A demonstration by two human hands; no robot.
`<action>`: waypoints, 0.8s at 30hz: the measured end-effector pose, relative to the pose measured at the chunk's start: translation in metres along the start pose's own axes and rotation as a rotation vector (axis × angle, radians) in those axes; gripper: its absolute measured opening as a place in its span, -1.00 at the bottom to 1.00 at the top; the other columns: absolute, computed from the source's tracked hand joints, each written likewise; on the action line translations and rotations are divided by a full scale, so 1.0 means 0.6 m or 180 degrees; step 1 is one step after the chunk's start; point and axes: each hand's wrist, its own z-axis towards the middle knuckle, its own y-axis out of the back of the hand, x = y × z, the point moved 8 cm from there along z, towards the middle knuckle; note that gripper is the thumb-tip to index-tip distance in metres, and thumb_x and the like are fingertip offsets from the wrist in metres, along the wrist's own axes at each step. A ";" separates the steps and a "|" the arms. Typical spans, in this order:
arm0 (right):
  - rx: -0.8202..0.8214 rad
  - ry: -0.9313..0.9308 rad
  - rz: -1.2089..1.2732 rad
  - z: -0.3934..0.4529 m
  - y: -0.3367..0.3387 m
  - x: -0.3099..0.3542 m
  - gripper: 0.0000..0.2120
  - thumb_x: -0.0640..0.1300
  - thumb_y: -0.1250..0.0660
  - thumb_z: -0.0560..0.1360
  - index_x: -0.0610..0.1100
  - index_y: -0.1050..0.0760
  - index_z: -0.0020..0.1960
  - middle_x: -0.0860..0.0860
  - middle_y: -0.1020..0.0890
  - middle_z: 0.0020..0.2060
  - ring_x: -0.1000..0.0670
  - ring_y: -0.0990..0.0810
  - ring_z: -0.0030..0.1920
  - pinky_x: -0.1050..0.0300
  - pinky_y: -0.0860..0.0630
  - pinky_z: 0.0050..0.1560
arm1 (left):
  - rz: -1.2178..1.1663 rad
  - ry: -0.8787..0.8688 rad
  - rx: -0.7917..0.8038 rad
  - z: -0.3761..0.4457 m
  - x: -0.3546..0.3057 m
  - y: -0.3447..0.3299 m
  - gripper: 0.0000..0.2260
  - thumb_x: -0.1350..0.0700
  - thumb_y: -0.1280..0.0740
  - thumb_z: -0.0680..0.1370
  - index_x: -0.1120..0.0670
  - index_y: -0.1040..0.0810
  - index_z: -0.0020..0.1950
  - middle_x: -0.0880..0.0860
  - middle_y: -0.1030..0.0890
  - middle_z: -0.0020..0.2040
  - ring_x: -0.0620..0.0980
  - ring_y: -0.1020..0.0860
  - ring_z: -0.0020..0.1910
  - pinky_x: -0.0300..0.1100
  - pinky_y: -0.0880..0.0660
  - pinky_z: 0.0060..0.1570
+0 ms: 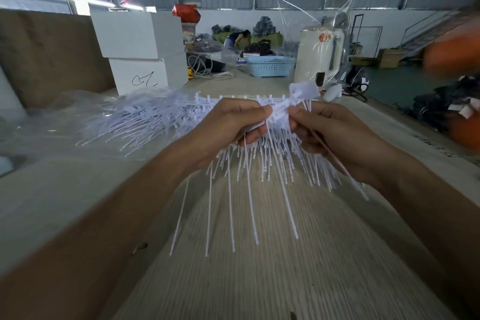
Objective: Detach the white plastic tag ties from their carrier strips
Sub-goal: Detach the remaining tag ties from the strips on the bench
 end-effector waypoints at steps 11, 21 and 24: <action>-0.0235 0.0713 -0.2535 -0.007 -0.011 0.020 -0.64 -0.06 -0.24 0.66 0.08 -0.38 -0.32 0.03 -0.49 -0.44 0.15 -0.43 -0.43 0.31 -0.29 -0.36 | 0.1755 -0.0141 0.0374 -0.002 0.022 -0.028 -0.64 -0.01 -0.44 0.55 0.11 -0.49 -0.38 -0.06 -0.39 -0.49 -0.19 -0.35 -0.48 -0.25 -0.26 -0.35; -0.0537 0.0351 -0.1373 -0.003 0.014 0.016 -0.78 -0.05 -0.13 0.70 -0.12 -0.40 -0.06 -0.04 -0.41 -0.50 0.14 -0.31 -0.60 0.32 -0.27 -0.57 | 0.1041 0.0100 0.0380 -0.006 0.010 -0.023 -0.77 0.19 -0.25 0.67 0.08 -0.61 -0.14 -0.01 -0.64 -0.27 -0.14 -0.53 -0.36 -0.11 -0.48 -0.26; -0.0266 0.0130 -0.1252 -0.002 -0.003 0.000 -0.73 -0.08 -0.14 0.71 0.08 -0.33 -0.17 0.03 -0.43 -0.56 0.10 -0.31 -0.61 0.28 -0.25 -0.59 | 0.0860 0.0072 0.0358 -0.009 0.001 -0.024 -0.80 0.30 -0.23 0.65 0.15 -0.63 -0.05 0.08 -0.66 -0.17 -0.15 -0.59 -0.33 -0.19 -0.54 -0.26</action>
